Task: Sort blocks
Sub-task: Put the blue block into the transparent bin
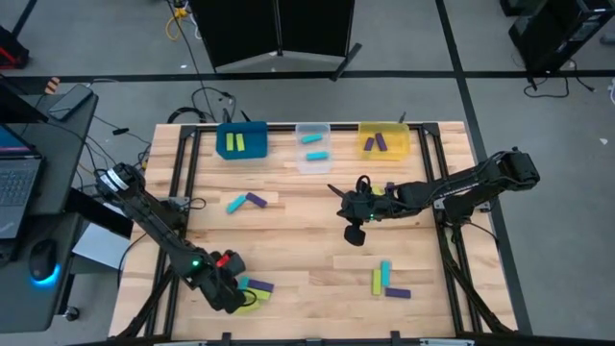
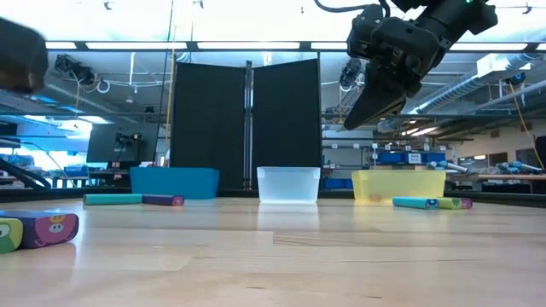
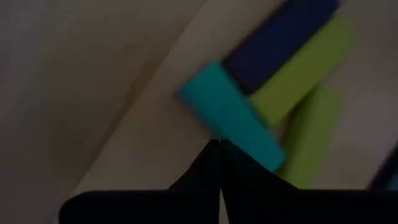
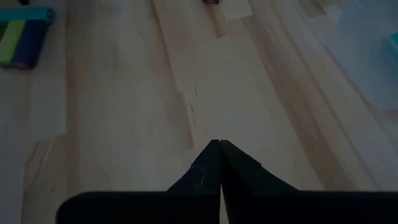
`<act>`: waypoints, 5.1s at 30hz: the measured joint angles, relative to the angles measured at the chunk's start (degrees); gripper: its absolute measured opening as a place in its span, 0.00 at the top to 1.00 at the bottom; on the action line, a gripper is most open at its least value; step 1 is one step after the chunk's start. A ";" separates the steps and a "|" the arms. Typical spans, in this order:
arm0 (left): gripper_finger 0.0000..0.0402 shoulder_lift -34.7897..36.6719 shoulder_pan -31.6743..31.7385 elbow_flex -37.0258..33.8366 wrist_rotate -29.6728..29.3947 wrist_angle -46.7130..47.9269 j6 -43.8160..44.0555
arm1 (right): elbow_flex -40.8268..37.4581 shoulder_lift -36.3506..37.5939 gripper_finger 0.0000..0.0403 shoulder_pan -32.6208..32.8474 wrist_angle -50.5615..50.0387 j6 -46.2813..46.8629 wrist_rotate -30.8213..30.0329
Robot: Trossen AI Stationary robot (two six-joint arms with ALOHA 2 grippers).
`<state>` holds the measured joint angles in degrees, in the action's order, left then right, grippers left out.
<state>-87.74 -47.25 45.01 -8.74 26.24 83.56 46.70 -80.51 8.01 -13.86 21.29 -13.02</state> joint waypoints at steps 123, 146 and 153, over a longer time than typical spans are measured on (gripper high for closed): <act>0.73 -3.77 67.27 20.22 8.43 -3.75 -91.71 | -0.72 0.00 0.97 -11.92 9.39 -15.60 5.46; 0.73 -36.81 73.16 54.41 10.73 14.38 -110.59 | -0.70 0.00 0.95 -21.28 1.24 -20.30 6.98; 0.73 -36.92 73.16 54.38 10.67 15.66 -110.59 | -0.70 0.00 0.97 -21.81 1.00 -21.80 7.13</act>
<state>-124.66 25.91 99.39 1.93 41.91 -27.03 46.00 -80.51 -13.80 -12.86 -0.51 -5.89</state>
